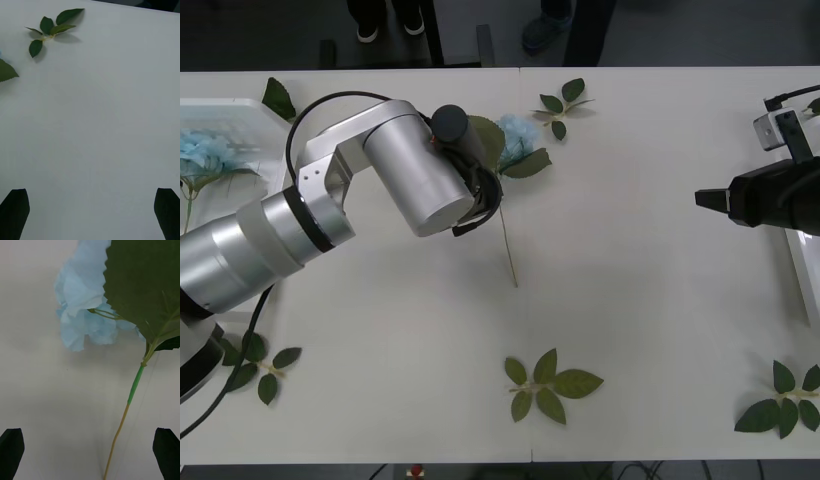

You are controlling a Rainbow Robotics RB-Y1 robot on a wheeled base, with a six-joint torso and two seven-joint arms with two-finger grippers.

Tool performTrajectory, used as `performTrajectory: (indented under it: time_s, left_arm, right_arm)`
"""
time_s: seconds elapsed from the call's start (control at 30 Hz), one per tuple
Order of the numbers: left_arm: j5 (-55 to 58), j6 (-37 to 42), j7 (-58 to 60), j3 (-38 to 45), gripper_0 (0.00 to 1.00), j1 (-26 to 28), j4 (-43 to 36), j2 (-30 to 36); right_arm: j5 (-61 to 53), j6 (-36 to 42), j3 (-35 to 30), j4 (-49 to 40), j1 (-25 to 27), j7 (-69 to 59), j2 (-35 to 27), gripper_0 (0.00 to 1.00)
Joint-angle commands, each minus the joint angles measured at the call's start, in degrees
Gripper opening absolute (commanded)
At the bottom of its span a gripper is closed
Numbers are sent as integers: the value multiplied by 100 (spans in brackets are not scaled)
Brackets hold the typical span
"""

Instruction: Place the red flowers into the right box and the blue flowers into the left box. If a person shows an open palm, hand one flower to the person first, then continue sorting.

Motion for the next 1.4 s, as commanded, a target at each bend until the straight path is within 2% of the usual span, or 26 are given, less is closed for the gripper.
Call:
performTrajectory:
  time_s: [0.03,0.13,0.3,0.53,0.8,1.1,1.13,1.17,1.2,1.23,1.33,1.4]
  left_arm:
    - [-225,11,0,-200,100,-547,516,-341]
    - [-322,-68,114,-499,100,-829,1105,-622]
    - [-349,-613,272,-745,100,-1040,1887,-973]
    - [-445,-912,352,-956,100,-1066,2213,-1105]
    - [-603,-929,378,-1281,100,-969,2213,-1105]
    - [-753,-1096,439,-1448,100,-837,2204,-1105]
    - [-753,-1123,457,-1448,95,-837,2213,-1105]
    - [-762,-1149,457,-1448,74,-837,2213,-1105]
    - [-762,-1175,457,-1448,32,-837,2204,-1105]
    - [-770,-1175,466,-1448,15,-837,2204,-1105]
    - [-841,-1184,457,-1457,1,-811,2213,-1105]
    - [-885,-1219,448,-1457,0,-793,2213,-1105]
  right_arm:
    - [-479,4,317,-89,-351,-58,-83,97]
    - [-1569,4,589,-63,-439,-58,-461,97]
    - [-3529,74,659,-63,-439,57,-1147,97]
    - [-5313,4,650,-63,-351,830,-1920,97]
    - [-6447,-427,774,-71,9,2219,-2764,97]
    - [-6702,-752,1108,-107,168,3634,-3080,97]
    - [-6772,-822,1204,-107,168,3765,-3124,97]
    - [-6816,-857,1266,-107,168,3862,-3133,97]
    - [-6842,-910,1336,-107,168,3950,-3133,97]
    - [-6851,-928,1371,-107,168,3994,-3124,97]
    - [-6877,-954,1468,-107,168,4012,-2975,97]
    - [-6834,-945,1503,-107,159,4012,-2799,97]
